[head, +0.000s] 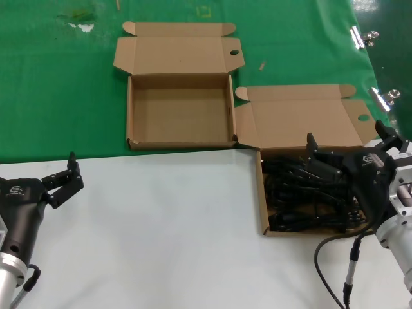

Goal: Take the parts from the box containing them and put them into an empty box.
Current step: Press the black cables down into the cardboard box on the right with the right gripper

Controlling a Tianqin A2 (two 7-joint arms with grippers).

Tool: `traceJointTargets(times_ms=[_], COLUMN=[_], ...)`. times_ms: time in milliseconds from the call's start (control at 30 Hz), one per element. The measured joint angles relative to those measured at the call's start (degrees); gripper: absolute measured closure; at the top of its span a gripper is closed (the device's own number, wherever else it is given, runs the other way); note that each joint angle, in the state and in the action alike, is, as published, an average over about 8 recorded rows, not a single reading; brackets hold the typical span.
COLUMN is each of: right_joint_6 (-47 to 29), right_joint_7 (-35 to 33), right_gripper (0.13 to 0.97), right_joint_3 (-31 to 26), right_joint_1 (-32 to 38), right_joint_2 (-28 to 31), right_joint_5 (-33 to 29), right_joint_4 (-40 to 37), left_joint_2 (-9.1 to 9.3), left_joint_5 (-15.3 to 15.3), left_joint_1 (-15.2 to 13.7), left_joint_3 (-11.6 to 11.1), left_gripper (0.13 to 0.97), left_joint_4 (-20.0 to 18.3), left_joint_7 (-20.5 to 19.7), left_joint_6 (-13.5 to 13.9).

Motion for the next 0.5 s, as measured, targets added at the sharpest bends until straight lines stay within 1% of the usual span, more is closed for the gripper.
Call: traceJointTargets(times_ms=[500], right_joint_6=[0.0], right_joint_7=[0.0], right_gripper=[0.129], right_joint_3=[0.0], right_joint_1=[0.0], right_joint_2=[0.0], right_joint_5=[0.0], right_joint_4=[0.0], left_joint_2=[0.0], left_joint_5=[0.0], left_joint_1=[0.0], left_joint_3=[0.0], left_gripper=[0.132], left_joint_4=[0.0], left_joint_7=[0.0], left_joint_6=[0.0])
